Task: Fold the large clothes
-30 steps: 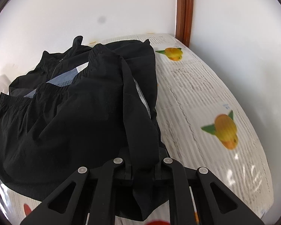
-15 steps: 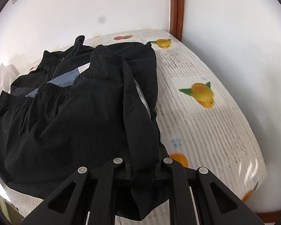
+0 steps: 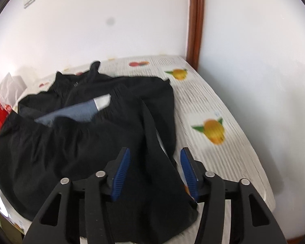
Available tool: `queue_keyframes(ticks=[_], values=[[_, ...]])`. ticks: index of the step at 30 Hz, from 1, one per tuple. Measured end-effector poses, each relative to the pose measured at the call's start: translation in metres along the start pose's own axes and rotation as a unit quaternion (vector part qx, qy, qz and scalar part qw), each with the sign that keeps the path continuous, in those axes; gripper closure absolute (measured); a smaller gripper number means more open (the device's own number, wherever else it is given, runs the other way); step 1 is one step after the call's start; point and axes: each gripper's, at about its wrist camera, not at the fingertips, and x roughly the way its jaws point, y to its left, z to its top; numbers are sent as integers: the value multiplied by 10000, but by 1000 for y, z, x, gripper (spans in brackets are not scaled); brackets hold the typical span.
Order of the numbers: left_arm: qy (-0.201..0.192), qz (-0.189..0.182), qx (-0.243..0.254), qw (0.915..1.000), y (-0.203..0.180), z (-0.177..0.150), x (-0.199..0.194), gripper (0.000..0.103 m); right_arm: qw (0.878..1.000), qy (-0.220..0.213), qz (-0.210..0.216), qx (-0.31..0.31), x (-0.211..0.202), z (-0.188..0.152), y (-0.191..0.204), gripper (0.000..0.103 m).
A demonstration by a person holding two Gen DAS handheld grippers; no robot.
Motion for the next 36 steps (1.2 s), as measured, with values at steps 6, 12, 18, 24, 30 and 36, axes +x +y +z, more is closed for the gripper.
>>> queue_keyframes(ticks=[6,12,18,24,30,36], values=[[-64,-214,172,9996,-21,26,13,52,9999,23,122,-83,28,33,19,41],[1,-418,409,9983,-43,52,42,50,9997,98,229,-73,58,60,34,38],[173,-578,424,9973,-51,71,77,50,9993,281,256,-43,94,76,42,36],[448,-672,520,9954,-57,71,109,51,9982,524,288,-9,124,74,44,36],[612,-635,638,9941,-60,68,127,58,9966,770,268,-121,148,68,53,42],[496,-439,774,9948,-62,65,123,92,9961,770,335,-286,147,68,59,90]])
